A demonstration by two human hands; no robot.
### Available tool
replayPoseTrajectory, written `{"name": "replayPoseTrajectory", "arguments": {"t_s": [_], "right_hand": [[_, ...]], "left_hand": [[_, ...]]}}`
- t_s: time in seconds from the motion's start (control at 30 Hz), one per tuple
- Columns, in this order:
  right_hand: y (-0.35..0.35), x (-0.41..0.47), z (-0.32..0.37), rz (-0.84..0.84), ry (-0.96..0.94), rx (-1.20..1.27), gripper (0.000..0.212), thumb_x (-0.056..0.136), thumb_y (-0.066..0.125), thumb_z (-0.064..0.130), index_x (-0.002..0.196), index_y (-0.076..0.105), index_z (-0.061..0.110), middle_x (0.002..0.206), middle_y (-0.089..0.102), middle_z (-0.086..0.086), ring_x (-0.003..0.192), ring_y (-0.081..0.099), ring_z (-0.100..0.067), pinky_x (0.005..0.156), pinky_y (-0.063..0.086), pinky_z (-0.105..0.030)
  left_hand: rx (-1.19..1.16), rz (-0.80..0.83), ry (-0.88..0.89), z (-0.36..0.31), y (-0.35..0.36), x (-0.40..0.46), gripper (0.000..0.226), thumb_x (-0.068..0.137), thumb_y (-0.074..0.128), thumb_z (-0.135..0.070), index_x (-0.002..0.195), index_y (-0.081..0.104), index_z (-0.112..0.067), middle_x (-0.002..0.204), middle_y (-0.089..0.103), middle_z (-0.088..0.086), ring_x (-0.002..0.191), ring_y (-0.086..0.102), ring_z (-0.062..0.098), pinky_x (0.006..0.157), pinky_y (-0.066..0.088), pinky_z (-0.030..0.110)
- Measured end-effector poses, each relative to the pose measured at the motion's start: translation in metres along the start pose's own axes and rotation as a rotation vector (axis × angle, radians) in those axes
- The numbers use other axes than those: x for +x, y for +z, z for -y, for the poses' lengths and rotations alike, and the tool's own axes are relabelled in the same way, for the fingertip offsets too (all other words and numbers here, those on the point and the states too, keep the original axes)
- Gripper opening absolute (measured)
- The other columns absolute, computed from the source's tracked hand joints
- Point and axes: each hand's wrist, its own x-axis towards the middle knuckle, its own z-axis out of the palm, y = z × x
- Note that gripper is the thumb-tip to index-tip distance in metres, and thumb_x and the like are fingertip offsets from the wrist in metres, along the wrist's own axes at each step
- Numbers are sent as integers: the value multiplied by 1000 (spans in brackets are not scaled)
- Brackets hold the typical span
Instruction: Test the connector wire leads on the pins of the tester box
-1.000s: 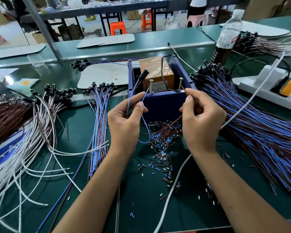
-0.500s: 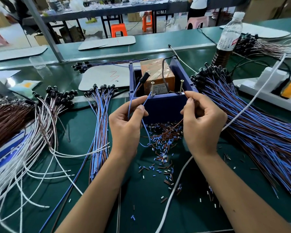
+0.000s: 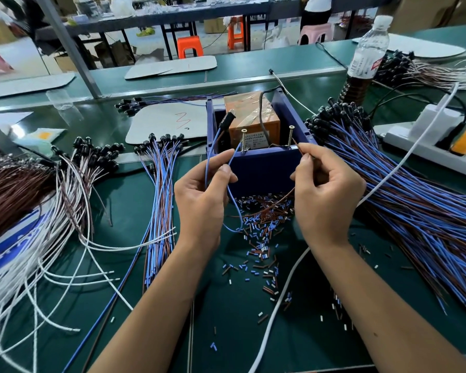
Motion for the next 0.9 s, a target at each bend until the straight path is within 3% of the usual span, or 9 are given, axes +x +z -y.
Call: {"name": "replayPoseTrajectory", "arguments": {"t_s": [0.2,0.37,0.7,0.9], "right_hand": [[0,0,0,12,-18,-7,24,98,58,16,108,80,11,75,73,7,64,69,-10,59,57,-33],[0,-1,0,10,-20,-15,23,98,59,14,107,80,10,77,73,6,65,69,-9,60,56,-31],[0,0,0,10,-36,-31,24,98,58,12,106,80,9,73,71,3,62,69,-12,57,55,-36],[0,-1,-2,10,-36,-19,23,98,58,13,106,80,11,74,72,6,62,68,-10,57,55,-34]], "left_hand": [[13,27,3,2,1,0,25,91,62,-12,110,79,-12,69,63,-2,45,45,0,53,38,7],[15,20,0,0,-1,0,26,92,61,-12,101,83,-23,68,60,-2,45,35,6,47,31,15],[-3,1,-16,-1,1,-1,28,91,61,-9,95,83,-25,63,57,-3,47,32,10,45,24,26],[14,-13,14,-1,-1,-1,26,93,61,-11,98,83,-23,65,59,-3,49,34,9,47,29,18]]}}
